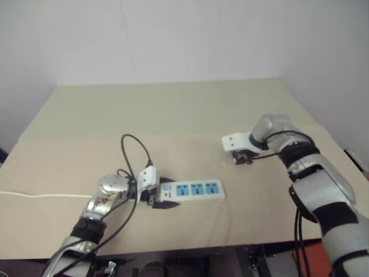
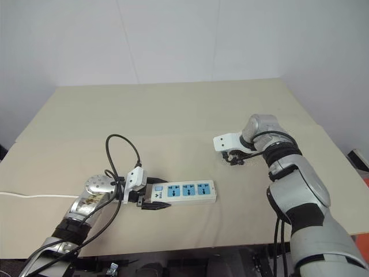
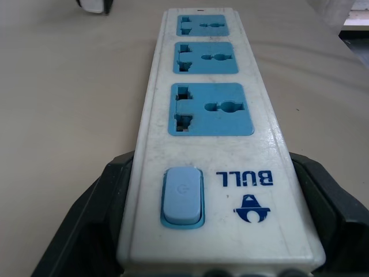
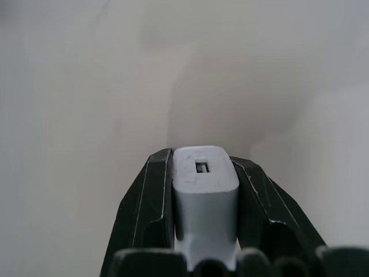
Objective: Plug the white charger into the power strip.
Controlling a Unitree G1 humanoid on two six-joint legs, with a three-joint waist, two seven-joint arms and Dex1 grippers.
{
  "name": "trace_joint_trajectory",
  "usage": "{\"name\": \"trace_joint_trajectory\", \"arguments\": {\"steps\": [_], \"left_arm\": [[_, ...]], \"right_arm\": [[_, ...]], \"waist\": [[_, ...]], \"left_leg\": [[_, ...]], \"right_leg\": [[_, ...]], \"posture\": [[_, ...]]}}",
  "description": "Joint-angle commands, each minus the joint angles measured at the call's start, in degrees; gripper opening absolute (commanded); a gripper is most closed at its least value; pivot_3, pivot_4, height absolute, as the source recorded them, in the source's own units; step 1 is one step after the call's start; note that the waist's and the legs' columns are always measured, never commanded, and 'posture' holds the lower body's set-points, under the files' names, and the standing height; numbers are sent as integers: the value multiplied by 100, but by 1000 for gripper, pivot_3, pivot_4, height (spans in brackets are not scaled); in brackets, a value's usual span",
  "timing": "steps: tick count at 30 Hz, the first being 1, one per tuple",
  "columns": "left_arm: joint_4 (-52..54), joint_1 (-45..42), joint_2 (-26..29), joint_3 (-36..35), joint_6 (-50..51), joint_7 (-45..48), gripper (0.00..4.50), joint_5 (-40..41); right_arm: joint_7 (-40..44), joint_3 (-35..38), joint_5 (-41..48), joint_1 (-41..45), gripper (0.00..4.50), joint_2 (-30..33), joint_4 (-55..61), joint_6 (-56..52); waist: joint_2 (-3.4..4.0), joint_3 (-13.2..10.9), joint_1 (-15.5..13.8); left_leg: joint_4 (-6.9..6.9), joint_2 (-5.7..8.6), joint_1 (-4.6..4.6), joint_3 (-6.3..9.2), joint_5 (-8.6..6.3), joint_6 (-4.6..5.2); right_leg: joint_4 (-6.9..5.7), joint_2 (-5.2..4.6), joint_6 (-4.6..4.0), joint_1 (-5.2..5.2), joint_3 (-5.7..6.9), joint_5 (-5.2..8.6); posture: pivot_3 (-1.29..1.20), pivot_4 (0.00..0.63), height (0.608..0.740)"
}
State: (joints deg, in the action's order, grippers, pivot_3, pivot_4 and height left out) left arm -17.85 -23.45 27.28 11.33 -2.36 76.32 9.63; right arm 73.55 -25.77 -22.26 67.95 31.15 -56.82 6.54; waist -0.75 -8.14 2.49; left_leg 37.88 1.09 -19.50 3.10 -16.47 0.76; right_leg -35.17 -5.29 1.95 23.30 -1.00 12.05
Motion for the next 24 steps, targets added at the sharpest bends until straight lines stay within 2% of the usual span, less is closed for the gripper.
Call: {"name": "trace_joint_trajectory", "arguments": {"steps": [1,4,7,9,12,15,18,24], "left_arm": [[-61,-14,88,157,59,83,3317,-77],[-86,-32,108,151,69,106,3317,-62],[-92,-38,142,148,81,132,3317,-34],[-83,-36,180,140,92,165,3317,-11],[-80,-40,245,136,106,218,3317,39],[-100,-63,289,141,118,229,3317,74],[-110,-69,321,150,116,253,3317,95],[-94,-48,365,176,115,292,3317,103]], "right_arm": [[413,1266,1487,36,1186,-27,1348,-1266],[237,2263,2792,-769,1186,-218,3049,-2450],[-660,3211,3909,-1686,1186,-664,4686,-3702],[-1450,3503,4116,-2404,1186,-1066,5575,-3747],[-2004,3480,4357,-3051,1186,-1248,6410,-4208],[-1939,3420,4807,-3718,1186,-1418,6769,-4109],[-1999,3362,5167,-4107,1186,-1571,6904,-4121],[-1732,2833,5132,-4555,1186,-1660,6726,-3474]], "waist": [[1,0,-7],[-3,8,-50],[-10,21,-115],[-10,21,-149],[-8,23,-148],[-9,25,-131],[-9,25,-109],[-9,25,-87]], "left_leg": [[0,0,-11,4,0,0],[2,-1,-35,23,0,0],[0,-5,-38,53,-2,3],[-1,-1,-48,57,-2,2],[2,6,-74,45,3,-6],[2,3,-70,31,4,-7],[2,-2,-62,7,4,-6],[3,-2,-62,-5,4,-6]], "right_leg": [[0,-1,0,10,0,0],[2,-2,1,26,6,-2],[4,-3,1,24,18,-2],[3,-7,1,34,14,-2],[-20,-9,1,79,-2,-2],[-27,-2,-2,82,-7,-4],[-26,6,-2,73,-4,-3],[-22,7,-3,71,-3,-4]], "posture": [[0,150,740],[0,150,740],[0,150,740],[0,150,740],[0,150,740],[0,150,740],[0,150,740],[0,150,740]]}}
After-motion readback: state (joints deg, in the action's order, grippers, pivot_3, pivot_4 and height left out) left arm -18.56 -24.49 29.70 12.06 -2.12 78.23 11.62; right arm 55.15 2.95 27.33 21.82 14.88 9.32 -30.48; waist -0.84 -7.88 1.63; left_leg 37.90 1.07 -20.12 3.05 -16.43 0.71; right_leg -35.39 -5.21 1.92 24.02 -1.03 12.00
